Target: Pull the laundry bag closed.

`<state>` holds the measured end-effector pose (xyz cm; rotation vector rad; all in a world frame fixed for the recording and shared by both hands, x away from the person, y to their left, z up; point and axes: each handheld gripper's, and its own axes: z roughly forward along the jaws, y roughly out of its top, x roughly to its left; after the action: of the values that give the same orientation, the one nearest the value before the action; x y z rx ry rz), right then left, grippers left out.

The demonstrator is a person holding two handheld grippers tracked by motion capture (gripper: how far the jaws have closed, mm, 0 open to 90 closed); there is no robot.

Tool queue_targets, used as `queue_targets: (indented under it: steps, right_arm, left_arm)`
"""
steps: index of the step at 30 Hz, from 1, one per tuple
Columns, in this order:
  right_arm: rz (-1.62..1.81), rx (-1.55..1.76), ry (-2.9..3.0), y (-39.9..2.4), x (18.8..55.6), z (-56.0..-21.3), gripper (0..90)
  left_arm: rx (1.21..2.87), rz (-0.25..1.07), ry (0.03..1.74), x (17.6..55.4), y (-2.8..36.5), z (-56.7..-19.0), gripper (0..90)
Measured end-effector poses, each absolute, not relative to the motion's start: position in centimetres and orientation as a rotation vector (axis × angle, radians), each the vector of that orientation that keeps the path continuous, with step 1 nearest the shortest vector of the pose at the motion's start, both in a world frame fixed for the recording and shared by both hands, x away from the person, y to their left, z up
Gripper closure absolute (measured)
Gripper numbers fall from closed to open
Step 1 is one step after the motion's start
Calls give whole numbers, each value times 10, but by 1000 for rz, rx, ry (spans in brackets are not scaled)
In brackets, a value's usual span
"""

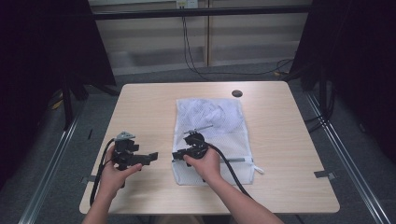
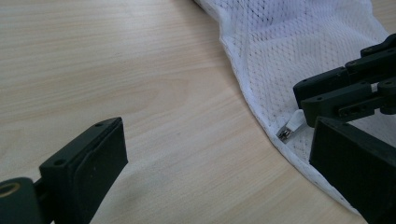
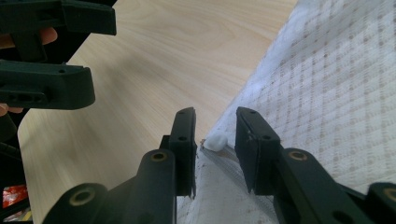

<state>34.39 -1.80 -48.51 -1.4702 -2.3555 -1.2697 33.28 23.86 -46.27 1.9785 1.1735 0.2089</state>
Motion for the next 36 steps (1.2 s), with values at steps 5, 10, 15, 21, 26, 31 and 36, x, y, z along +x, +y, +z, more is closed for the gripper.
queue_targets:
  steps: [5, 10, 15, 21, 26, 31, 36]
  right_arm:
    - [-1241, -1461, -2367, -14, 344, -487, 699]
    - [-1243, -1456, -2368, -13, 344, -488, 721]
    - [-1221, -1461, -2366, -12, 345, -490, 808]
    - [-1219, -1448, -2349, -12, 346, -489, 859]
    - [-1213, -1447, -2339, -15, 345, -483, 867]
    - [-1219, -1461, -2300, -19, 344, -477, 867]
    - [-1226, -1468, -2264, -23, 344, -473, 868]
  left_arm:
    - [1982, 211, 1176, 333, 238, -463, 38]
    - [1981, 214, 1178, 333, 238, -463, 38]
    - [1983, 198, 1181, 333, 238, -464, 38]
    - [1987, 181, 1178, 333, 237, -463, 38]
    - [1970, 159, 1170, 332, 235, -461, 37]
    - [1966, 97, 1154, 331, 232, -462, 37]
    - [1955, 51, 1143, 330, 227, -464, 37]
